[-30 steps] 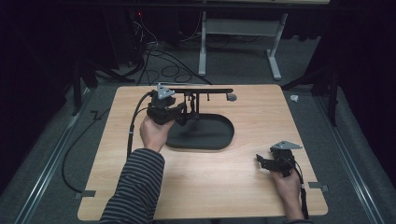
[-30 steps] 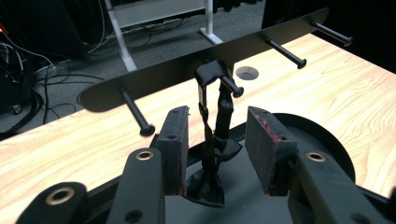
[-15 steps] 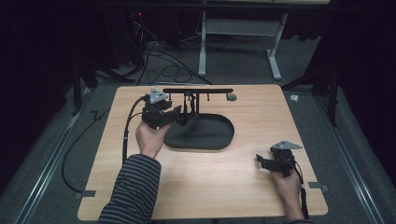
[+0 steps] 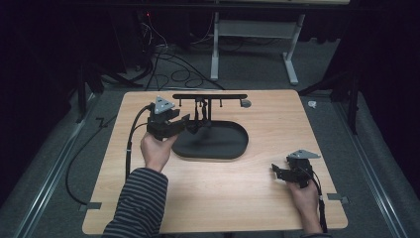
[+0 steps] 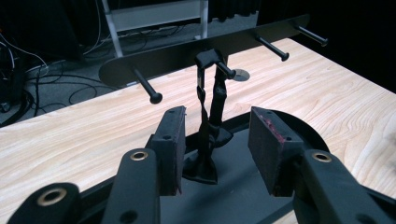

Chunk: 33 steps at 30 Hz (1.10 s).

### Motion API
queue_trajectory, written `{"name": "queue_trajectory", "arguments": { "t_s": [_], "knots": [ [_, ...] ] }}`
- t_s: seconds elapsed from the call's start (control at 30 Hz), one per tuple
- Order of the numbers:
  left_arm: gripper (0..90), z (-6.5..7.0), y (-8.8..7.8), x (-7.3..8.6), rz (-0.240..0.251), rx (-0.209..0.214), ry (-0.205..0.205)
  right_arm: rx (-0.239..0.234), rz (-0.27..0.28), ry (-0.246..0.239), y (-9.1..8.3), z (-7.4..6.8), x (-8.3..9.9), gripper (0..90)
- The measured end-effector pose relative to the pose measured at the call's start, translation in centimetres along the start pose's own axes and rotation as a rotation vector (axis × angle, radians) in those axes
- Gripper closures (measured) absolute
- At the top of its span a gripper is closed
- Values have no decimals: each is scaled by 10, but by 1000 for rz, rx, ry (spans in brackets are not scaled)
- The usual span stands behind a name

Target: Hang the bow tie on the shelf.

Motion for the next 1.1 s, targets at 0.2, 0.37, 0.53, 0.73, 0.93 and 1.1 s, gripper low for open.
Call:
{"name": "queue_trajectory", "arguments": {
  "t_s": [0.2, 0.37, 0.53, 0.73, 0.93, 1.1],
  "knots": [
    [564, 0, -4, 6, 4, 0, -2, 0, 0, -1, 0, 0, 0, 308],
    [564, 0, -6, 12, 5, -11, 1, 0, 0, 0, 0, 0, 0, 308],
    [562, -1, -9, 20, 9, -2, -11, 0, 0, -1, 0, 0, 0, 308],
    [563, -1, -11, 26, 9, -5, -13, 1, 0, 0, 0, 0, 0, 309],
    [570, -1, -13, 32, 4, -4, -16, 1, 0, -1, 0, 0, 0, 308],
    [580, 0, -15, 37, -1, -3, -13, 1, 0, -1, 0, 0, 0, 309]
  ]
}}
Point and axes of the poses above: each handheld gripper's, and its own axes: y roughly forward along the jaws, x roughly out of its underside, z roughly to its right, the point moved 8 cm from there along y, roughly forward along the jaws, and after that the axes turned 12 degrees about -z, right-handed, at the moved point
